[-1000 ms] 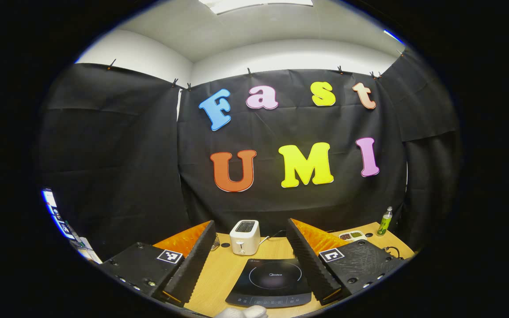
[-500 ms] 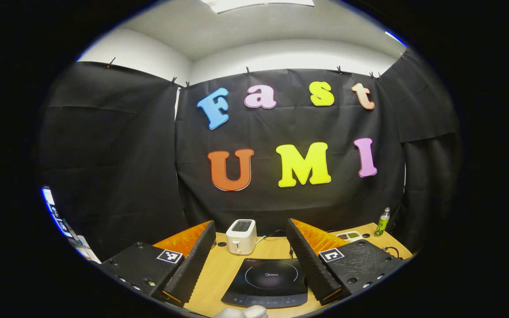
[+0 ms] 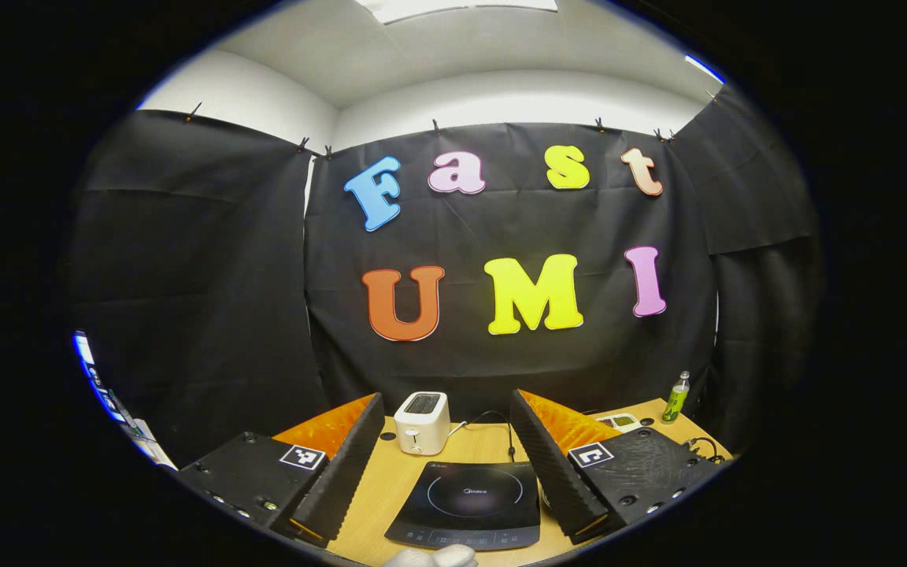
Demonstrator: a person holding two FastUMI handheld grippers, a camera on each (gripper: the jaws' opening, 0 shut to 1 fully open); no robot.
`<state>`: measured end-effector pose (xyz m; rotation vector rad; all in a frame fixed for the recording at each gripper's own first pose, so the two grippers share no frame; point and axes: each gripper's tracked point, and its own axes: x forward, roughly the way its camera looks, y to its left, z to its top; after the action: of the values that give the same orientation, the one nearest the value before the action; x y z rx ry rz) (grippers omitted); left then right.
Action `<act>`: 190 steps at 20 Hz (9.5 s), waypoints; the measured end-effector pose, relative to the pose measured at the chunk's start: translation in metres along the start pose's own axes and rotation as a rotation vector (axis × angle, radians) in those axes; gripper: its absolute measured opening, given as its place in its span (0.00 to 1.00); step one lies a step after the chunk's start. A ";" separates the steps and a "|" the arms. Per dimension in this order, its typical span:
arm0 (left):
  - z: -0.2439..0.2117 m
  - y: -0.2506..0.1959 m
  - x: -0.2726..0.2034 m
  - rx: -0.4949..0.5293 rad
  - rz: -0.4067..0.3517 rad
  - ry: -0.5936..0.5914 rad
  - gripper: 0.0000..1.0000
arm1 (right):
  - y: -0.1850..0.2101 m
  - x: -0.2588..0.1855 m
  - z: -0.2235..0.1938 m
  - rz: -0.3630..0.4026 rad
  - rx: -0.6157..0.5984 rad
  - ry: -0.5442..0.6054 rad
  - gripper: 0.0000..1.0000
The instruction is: First push the handle of the pot to place it horizontally, then grasp the pot with both hands and set it on the induction cooktop.
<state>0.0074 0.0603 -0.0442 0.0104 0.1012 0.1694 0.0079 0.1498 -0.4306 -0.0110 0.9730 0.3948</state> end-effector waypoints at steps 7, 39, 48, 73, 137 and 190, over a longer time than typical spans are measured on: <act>-0.001 -0.006 0.004 -0.003 0.001 0.003 0.96 | -0.032 -0.002 0.003 -0.040 0.034 0.004 0.04; -0.029 -0.020 0.025 0.003 0.097 0.077 0.96 | -0.188 0.022 0.053 -0.162 -0.108 0.053 0.03; -0.040 -0.039 0.036 0.022 0.128 0.116 0.96 | -0.233 0.036 0.078 -0.174 -0.102 0.067 0.00; -0.136 -0.133 0.104 -0.038 -0.138 0.243 0.97 | -0.278 -0.058 0.096 -0.295 -0.066 -0.157 0.80; -0.327 -0.202 0.134 -0.002 -0.192 0.758 0.56 | -0.223 0.004 0.149 -0.258 0.140 -0.053 0.53; -0.350 0.079 0.192 0.082 -0.122 0.730 0.56 | 0.066 0.083 0.200 -0.239 0.166 -0.060 0.55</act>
<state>0.1471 0.1711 -0.4097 0.0242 0.8350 0.0393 0.1875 0.2747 -0.3733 0.0342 0.9301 0.0934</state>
